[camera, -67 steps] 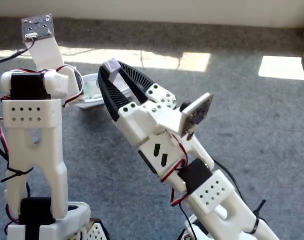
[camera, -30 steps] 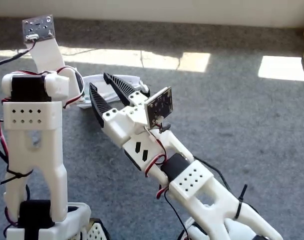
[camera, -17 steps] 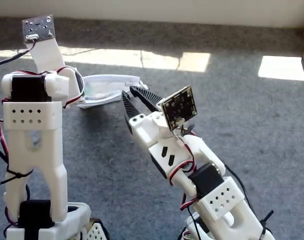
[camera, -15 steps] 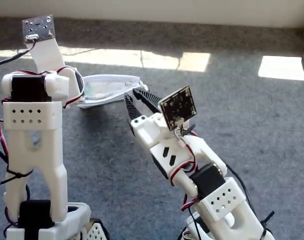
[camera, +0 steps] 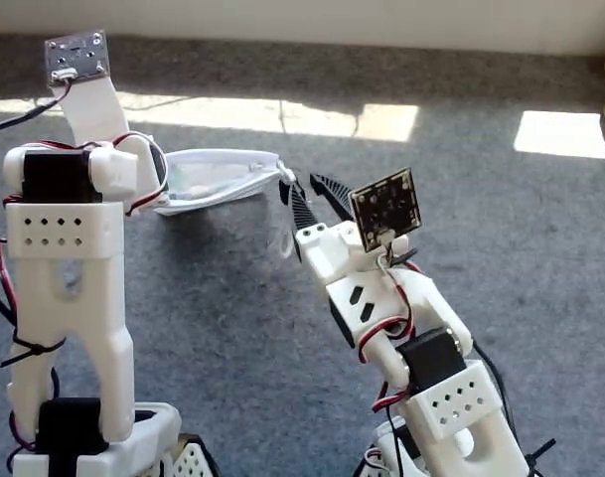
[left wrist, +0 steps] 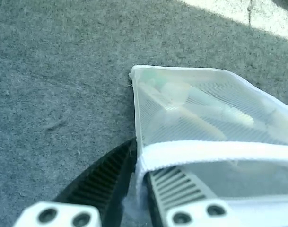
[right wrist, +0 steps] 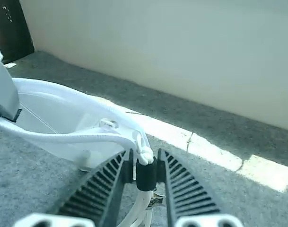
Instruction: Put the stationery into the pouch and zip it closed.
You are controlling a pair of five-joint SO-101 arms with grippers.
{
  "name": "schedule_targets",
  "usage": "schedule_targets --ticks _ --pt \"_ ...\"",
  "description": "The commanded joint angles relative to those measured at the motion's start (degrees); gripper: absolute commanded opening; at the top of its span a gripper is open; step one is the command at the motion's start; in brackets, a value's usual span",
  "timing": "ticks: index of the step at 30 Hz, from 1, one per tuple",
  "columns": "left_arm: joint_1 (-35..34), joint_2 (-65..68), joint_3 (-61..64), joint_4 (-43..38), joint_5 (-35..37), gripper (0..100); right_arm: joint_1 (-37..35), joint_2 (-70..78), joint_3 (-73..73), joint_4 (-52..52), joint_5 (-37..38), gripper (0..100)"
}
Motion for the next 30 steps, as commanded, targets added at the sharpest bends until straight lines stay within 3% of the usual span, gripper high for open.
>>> schedule_targets --ticks 1,5,9,14,30 --pt "-0.57 -0.22 0.48 -0.88 -0.35 1 -0.48 3.47 -0.66 0.31 0.7 16.6" --pt "-0.57 -0.04 0.48 -0.88 -0.35 1 -0.57 7.69 -0.66 0.31 0.79 21.4" --pt "-0.57 -0.04 0.48 -0.88 -0.35 1 -3.56 11.03 -0.75 -0.04 5.45 21.4" --pt "-0.57 -0.04 0.48 -0.88 -0.44 1 -4.0 14.29 -3.03 -1.98 5.45 21.4" --pt "-0.66 -0.04 0.48 -0.88 -0.44 1 -0.92 24.22 -3.56 -17.27 5.71 21.4"
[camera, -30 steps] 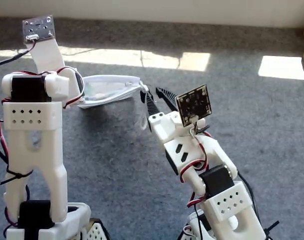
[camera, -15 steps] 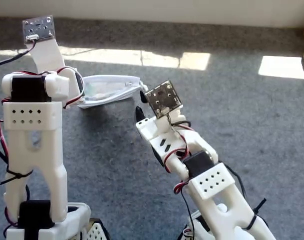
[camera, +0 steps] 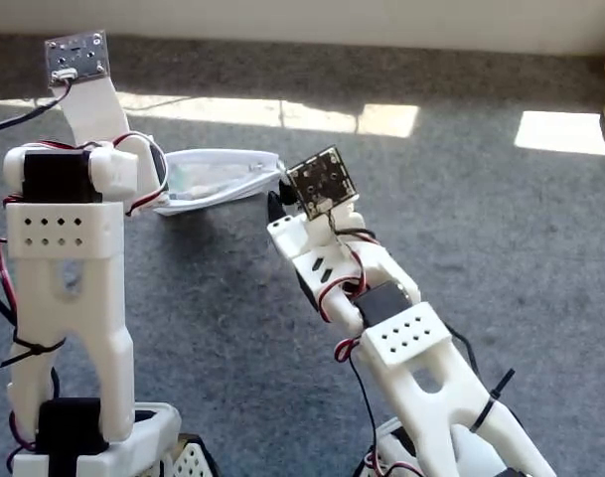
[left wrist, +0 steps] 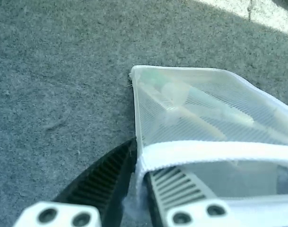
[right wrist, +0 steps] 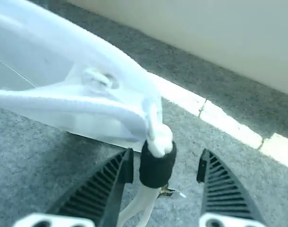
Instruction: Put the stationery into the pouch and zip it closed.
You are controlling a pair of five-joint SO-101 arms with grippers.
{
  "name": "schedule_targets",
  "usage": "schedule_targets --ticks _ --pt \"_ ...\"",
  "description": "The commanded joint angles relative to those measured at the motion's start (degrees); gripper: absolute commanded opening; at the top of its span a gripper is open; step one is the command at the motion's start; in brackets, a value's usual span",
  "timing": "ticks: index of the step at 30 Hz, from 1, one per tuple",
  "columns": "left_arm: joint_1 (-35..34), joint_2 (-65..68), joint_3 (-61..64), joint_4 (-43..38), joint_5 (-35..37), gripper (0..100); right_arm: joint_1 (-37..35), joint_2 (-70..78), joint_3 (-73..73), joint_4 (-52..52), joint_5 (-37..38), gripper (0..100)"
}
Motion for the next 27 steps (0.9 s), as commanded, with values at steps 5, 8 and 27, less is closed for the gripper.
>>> schedule_targets --ticks 5,8,27 --pt "-0.66 -0.04 0.48 -0.88 -0.53 1 1.01 -0.66 -3.38 -4.62 0.88 21.3" --pt "-0.66 -0.04 0.48 -0.88 -0.53 1 1.01 -2.24 -3.3 -4.44 0.88 21.0" --pt "-0.66 -0.04 0.57 -0.88 -0.53 1 1.01 -4.88 1.01 -4.35 9.32 0.6"
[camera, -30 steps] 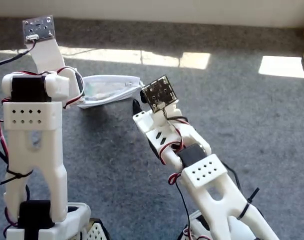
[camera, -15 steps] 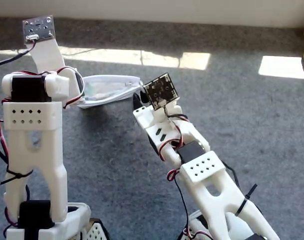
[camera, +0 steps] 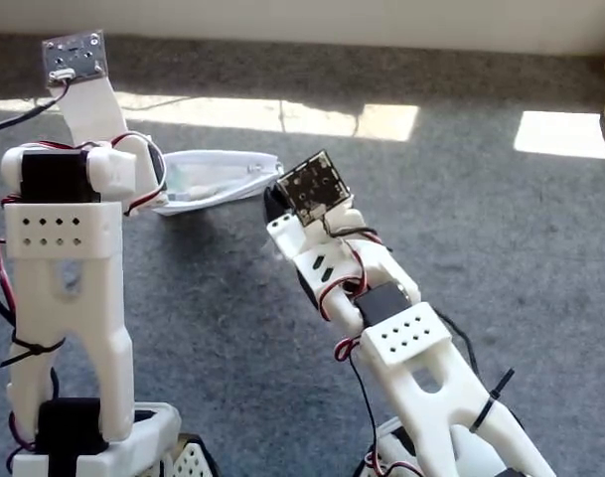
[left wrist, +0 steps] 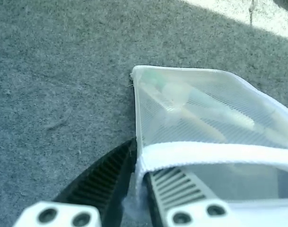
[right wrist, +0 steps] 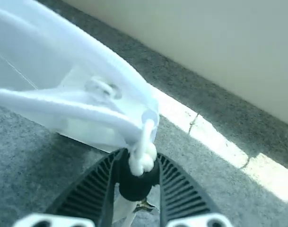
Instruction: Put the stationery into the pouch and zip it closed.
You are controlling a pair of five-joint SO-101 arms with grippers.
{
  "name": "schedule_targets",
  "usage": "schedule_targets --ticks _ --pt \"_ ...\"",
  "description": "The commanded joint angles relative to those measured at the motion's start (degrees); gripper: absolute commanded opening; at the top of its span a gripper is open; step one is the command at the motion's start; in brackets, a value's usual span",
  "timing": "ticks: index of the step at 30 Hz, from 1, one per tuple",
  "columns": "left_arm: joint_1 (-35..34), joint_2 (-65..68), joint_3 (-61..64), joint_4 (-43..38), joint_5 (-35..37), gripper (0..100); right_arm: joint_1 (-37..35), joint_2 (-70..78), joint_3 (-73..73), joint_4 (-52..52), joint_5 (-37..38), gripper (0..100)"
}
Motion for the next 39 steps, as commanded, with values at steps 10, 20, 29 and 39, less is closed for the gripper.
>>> schedule_targets --ticks 10,20,29,39 --pt "-0.48 0.04 0.92 -1.85 -1.85 1 0.48 -24.13 13.14 -1.45 11.16 0.6" --pt "-0.04 -0.31 3.03 -5.8 -6.24 8 0.4 -31.69 15.08 14.29 12.92 0.6" --pt "3.82 -0.4 1.19 -5.45 -6.51 31 0.4 -41.71 15.08 31.87 12.92 0.6" --pt "16.22 0.04 -5.49 -5.71 -16.79 32 0.4 -55.08 15.34 46.64 12.57 0.6"
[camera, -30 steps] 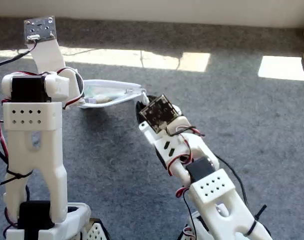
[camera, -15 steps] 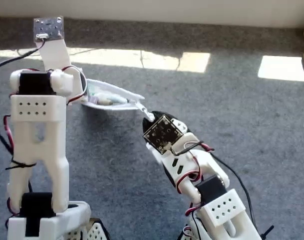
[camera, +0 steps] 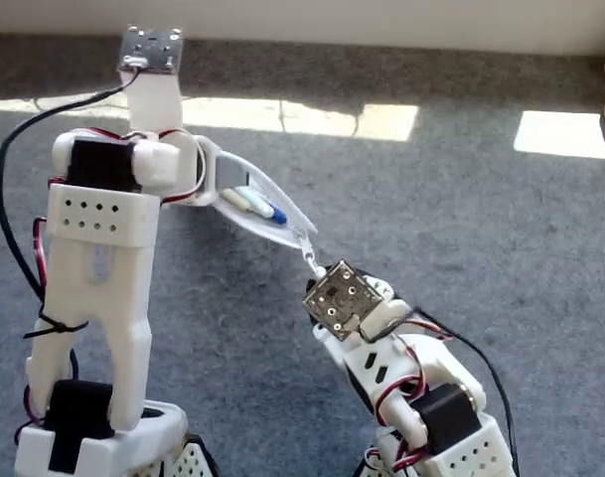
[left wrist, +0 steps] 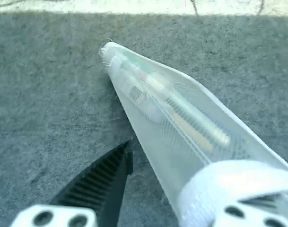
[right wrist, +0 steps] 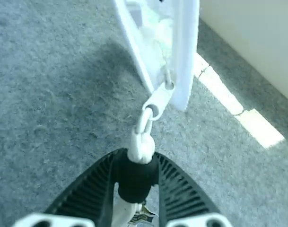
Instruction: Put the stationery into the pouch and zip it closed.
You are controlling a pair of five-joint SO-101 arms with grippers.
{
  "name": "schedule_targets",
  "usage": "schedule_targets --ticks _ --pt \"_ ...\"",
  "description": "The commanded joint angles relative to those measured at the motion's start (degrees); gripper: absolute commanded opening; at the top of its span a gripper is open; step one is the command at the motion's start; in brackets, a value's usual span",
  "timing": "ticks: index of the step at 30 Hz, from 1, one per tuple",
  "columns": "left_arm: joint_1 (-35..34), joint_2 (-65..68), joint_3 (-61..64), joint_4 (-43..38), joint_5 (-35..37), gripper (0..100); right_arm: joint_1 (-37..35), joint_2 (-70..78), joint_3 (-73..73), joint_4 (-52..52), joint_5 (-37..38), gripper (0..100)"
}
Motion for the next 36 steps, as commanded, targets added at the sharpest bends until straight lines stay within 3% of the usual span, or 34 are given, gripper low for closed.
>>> schedule_targets --ticks 1,8,21,31,36 --pt "8.31 -0.66 -4.35 -1.05 -5.63 32 0.48 -5.49 -0.31 2.95 0.26 0.6" --pt "17.36 -0.57 -7.52 -2.46 -7.3 32 0.57 -14.64 0.04 8.48 0.26 0.6" --pt "27.47 -0.57 -7.96 -6.07 -7.12 32 0.48 -14.99 0.13 11.3 0.26 0.6" --pt "32.22 -0.84 -0.66 -16.62 -6.95 32 0.48 -14.99 0.13 12.44 0.26 0.6" --pt "32.66 -1.19 -2.42 -17.05 -7.21 32 0.57 -14.99 0.13 12.44 0.26 0.6"
